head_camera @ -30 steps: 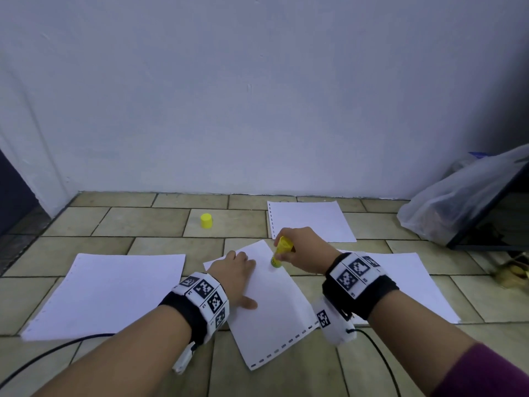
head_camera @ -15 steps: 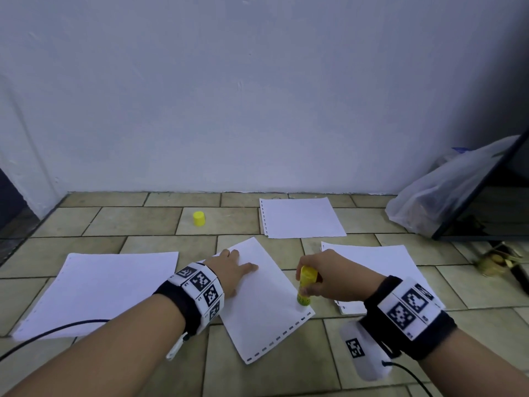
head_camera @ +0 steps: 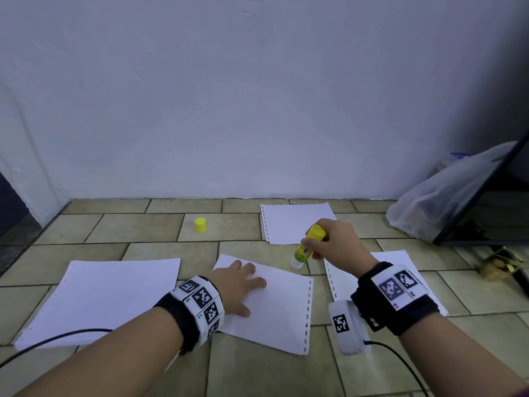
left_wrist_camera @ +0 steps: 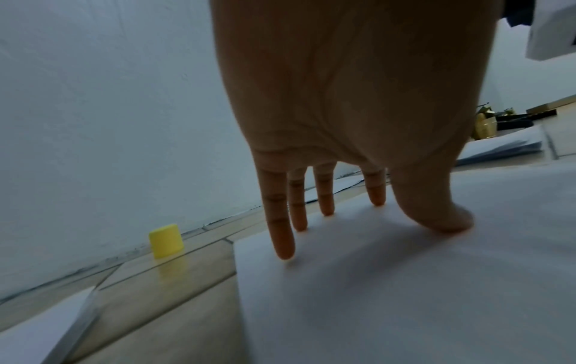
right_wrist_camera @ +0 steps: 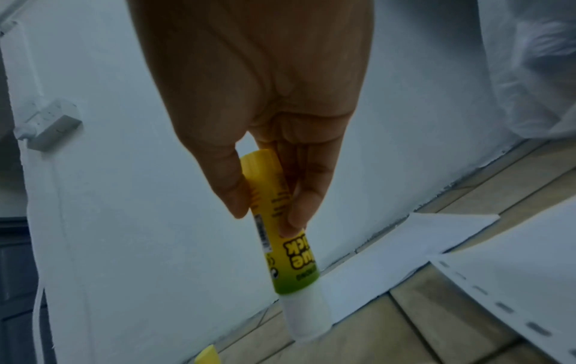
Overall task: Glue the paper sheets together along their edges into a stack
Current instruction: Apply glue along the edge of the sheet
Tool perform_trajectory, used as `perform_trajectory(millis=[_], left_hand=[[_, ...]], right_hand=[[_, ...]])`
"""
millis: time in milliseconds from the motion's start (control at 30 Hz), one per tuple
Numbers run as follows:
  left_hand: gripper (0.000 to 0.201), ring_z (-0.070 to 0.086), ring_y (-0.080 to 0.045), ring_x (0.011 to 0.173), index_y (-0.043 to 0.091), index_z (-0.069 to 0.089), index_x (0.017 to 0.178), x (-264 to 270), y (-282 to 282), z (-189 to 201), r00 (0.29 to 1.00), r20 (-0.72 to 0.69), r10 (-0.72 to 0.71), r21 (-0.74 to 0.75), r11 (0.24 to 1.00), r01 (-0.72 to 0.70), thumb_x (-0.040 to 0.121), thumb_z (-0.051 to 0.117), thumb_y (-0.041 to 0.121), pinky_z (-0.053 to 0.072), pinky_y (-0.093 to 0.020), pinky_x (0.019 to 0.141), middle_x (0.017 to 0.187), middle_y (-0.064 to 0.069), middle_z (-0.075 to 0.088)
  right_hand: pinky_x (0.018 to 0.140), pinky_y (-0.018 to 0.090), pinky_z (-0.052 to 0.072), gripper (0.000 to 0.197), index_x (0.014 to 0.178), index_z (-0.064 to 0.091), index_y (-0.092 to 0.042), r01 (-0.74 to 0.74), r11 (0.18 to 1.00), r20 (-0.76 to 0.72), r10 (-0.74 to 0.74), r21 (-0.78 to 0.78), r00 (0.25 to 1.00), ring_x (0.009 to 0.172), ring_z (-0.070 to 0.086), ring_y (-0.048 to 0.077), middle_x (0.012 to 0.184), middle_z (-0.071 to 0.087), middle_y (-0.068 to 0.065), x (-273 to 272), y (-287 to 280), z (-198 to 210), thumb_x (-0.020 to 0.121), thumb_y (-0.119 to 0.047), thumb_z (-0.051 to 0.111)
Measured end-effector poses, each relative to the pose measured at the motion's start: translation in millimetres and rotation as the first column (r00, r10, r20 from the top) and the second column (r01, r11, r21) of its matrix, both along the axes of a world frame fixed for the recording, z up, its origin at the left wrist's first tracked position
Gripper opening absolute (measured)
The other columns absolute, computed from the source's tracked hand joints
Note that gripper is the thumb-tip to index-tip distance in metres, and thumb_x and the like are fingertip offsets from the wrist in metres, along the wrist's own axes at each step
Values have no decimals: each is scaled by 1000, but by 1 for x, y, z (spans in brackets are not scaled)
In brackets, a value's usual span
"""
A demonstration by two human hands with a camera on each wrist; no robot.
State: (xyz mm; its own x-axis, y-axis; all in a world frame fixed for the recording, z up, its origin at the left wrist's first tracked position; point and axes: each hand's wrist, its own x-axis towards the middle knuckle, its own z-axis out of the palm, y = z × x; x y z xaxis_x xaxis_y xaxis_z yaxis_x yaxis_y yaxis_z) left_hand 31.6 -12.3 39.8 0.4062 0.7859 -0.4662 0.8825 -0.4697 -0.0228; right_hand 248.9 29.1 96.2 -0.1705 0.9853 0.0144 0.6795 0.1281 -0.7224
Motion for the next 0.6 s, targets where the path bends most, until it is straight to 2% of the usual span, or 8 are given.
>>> perform_trajectory(millis=[100,167,233,300,400,433,533,600], left_hand=[[63,36,-27,127,34,24,146,-1,2,3,999,-21,46,2,999,-46,92,54,47,45,-42,92,143,-7,27],[65,37,-26,126,29,28,145,-3,2,5,997,-22,68,14,998,-68,90,56,50,46,-40,91,140,-7,29],[66,35,-24,127,19,33,142,-4,2,6,998,-4,58,35,998,-58,89,58,50,46,-40,92,141,-7,27],[67,36,-23,127,12,34,141,-4,2,6,999,30,35,31,999,-36,90,58,47,45,-40,95,145,-5,25],[65,33,-20,131,11,30,142,-5,2,2,995,89,52,5,999,-53,91,58,41,42,-39,96,148,-2,25],[64,31,-19,132,14,31,142,-5,2,1,993,101,54,5,998,-55,91,58,40,42,-39,97,148,-1,25],[65,29,-18,135,18,29,144,-5,2,0,994,99,54,4,998,-55,91,59,40,42,-39,97,149,0,23],[65,29,-19,135,18,29,144,-4,2,1,993,100,55,2,998,-56,91,60,39,40,-38,97,149,-1,23]], right_hand=[[53,19,51,16,91,62,-3,-1,1000,9,1,9,1000,54,62,13,82,69,12,-7,4,-6,84,-17,68],[52,17,49,17,91,62,-4,-5,1000,22,5,20,1000,54,61,12,84,69,13,-13,6,-10,84,-18,68],[61,26,55,17,93,62,-5,-5,1000,19,5,14,1000,63,64,18,88,69,13,-18,10,-14,83,-18,68],[73,36,57,20,97,61,-6,0,1000,45,0,-7,999,78,66,26,93,68,13,-23,15,-19,83,-19,68],[80,38,55,26,104,61,-6,11,1000,108,-9,-20,994,91,65,28,102,65,12,-33,20,-28,83,-21,68],[79,36,55,27,106,60,-7,16,1000,111,-14,-18,994,92,64,27,104,64,11,-37,22,-30,84,-21,67],[64,25,48,28,110,59,-9,8,1000,132,-8,-5,991,88,59,21,108,61,10,-50,25,-34,85,-21,66],[64,23,44,30,113,58,-9,-3,1000,174,5,-14,985,90,56,21,111,60,10,-56,29,-35,87,-22,65]])
